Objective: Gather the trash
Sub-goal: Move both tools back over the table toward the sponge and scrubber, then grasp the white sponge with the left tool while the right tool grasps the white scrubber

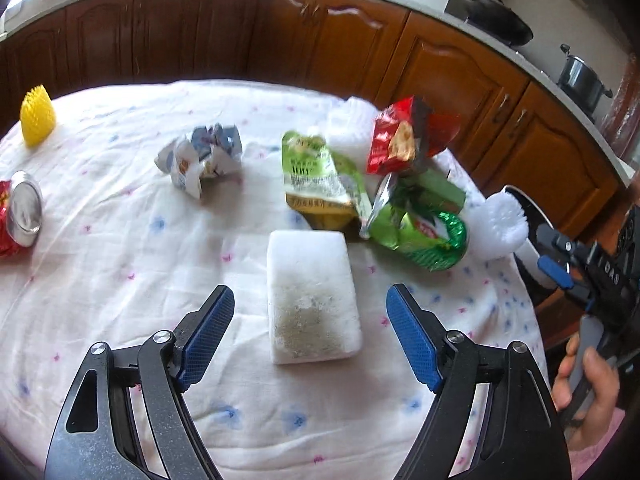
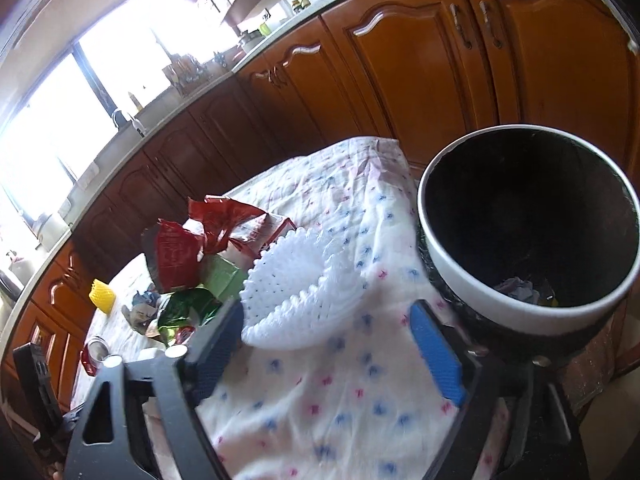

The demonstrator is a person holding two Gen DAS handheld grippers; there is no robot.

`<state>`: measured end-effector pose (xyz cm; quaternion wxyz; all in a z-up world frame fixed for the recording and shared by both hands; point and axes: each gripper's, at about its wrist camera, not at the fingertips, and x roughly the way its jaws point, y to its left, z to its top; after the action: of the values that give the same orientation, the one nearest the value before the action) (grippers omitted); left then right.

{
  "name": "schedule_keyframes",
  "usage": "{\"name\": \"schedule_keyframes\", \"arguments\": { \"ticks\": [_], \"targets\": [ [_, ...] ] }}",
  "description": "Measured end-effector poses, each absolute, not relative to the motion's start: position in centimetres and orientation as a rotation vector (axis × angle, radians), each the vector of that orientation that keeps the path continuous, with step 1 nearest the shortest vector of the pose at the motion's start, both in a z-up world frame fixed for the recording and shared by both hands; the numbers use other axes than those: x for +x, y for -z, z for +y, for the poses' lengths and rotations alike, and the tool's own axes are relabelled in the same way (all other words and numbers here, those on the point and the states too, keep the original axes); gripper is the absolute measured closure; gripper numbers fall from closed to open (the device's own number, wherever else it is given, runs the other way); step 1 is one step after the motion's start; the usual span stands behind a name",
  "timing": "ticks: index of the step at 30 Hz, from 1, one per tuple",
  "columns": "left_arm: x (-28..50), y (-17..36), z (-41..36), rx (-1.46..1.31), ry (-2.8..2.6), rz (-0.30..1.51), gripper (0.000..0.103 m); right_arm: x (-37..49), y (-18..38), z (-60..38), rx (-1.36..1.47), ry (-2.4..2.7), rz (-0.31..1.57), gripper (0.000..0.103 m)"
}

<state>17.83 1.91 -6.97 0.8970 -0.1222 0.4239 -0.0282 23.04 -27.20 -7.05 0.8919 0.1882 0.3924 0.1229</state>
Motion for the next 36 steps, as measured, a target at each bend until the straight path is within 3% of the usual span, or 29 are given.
{"name": "schedule_keyframes", "arguments": {
  "ticks": [1, 4, 6, 7, 8, 9, 21, 36],
  "targets": [
    [18.1, 7.3, 1.8, -0.246, 0.059, 0.897, 0.023, 23.4, 7.3, -27.1, 0.387, -0.258, 0.823, 0.031],
    [18.5, 8.3, 1.3, -0.229, 0.05, 0.935, 0.023, 23.8, 7.8, -26.7, 0.37, -0.27, 0.831, 0.057],
    [18.4, 8.6, 1.2, -0.224, 0.044, 0.936, 0.023, 23.5, 7.6, -26.4, 0.345, -0.276, 0.818, 0.08],
    [18.4, 8.8, 1.2, -0.218, 0.041, 0.933, 0.028, 23.3, 7.5, -26.2, 0.327, -0.278, 0.812, 0.084],
    [18.4, 8.9, 1.2, -0.215, 0.043, 0.93, 0.046, 23.0, 7.4, -26.1, 0.317, -0.286, 0.807, 0.087],
    [18.4, 9.0, 1.2, -0.216, 0.054, 0.934, 0.056, 22.7, 7.3, -26.1, 0.31, -0.293, 0.801, 0.09],
    [16.7, 4.8, -1.3, -0.217, 0.185, 0.802, 0.056, 19.0, 5.3, -29.0, 0.332, -0.289, 0.732, 0.091],
    [19.0, 3.2, -10.0, -0.146, 0.404, 0.799, 0.056, 17.3, 4.0, -35.9, 0.381, -0.164, 0.674, 0.091]
  ]
}}
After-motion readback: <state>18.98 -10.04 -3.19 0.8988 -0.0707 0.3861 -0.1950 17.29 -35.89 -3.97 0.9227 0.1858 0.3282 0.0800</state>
